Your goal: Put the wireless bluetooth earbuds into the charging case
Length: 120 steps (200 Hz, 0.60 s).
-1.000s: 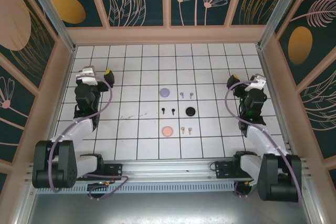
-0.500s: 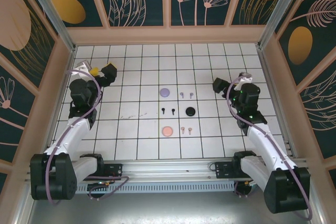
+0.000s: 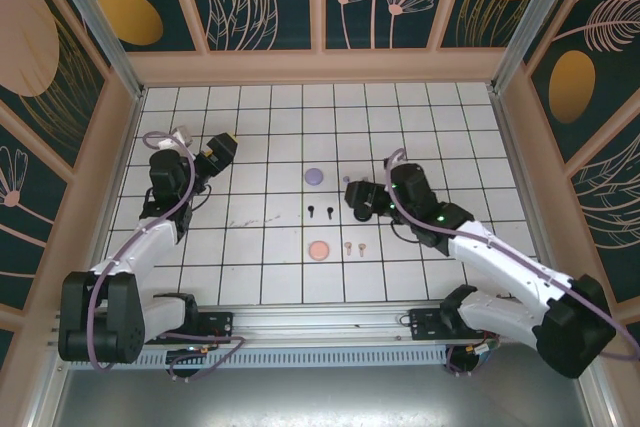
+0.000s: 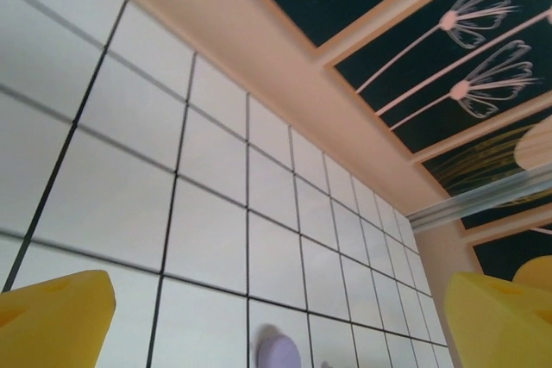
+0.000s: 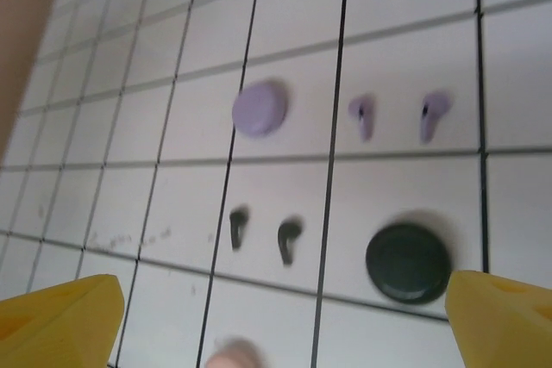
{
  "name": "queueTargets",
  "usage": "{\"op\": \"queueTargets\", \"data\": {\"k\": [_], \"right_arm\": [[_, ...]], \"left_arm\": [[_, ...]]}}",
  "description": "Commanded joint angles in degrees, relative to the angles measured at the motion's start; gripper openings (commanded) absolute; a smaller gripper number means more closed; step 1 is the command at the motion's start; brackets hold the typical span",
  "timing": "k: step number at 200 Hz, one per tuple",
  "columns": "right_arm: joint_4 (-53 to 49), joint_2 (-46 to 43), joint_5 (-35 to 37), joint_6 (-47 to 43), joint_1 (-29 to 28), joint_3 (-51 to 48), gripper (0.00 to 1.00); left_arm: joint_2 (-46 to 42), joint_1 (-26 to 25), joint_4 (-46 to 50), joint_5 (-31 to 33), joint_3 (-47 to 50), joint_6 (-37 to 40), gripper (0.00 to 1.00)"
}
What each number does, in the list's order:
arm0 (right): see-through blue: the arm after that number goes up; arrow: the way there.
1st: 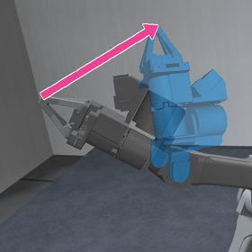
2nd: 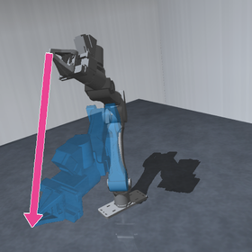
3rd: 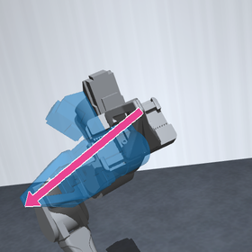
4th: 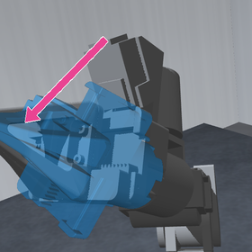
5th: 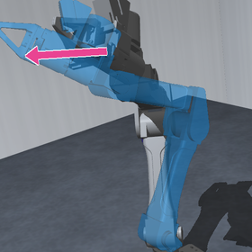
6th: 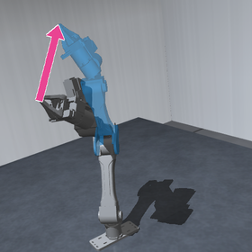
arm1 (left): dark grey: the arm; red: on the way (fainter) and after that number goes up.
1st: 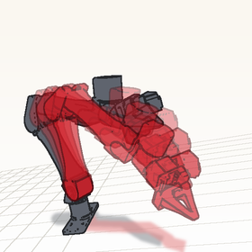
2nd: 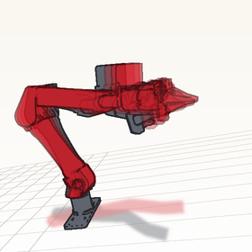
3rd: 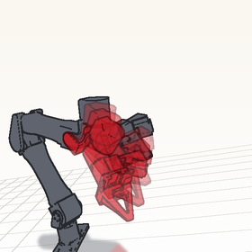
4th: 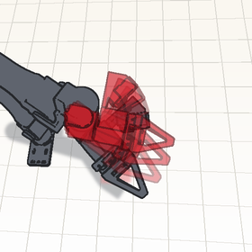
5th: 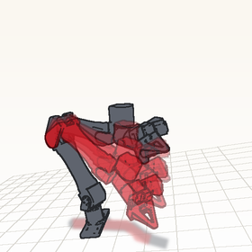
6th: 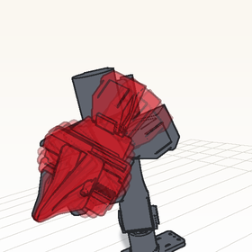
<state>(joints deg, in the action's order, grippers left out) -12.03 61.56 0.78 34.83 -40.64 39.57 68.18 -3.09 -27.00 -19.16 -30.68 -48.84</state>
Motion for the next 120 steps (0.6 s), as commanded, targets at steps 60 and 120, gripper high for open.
{"op": "queueTargets", "data": {"k": [60,120], "right_arm": [[-21.85,21.88,10.19,0.06,-17.69,19.11,0.90],[-25.91,32.78,6.68,4.33,-21.46,27.29,0.78]], "left_arm": [[-1.47,-2.36,17.23,4.05,-0.98,-12.62,0.99],[-3.36,-2.55,17.08,7.95,0.90,-13.28,0.97]]}}
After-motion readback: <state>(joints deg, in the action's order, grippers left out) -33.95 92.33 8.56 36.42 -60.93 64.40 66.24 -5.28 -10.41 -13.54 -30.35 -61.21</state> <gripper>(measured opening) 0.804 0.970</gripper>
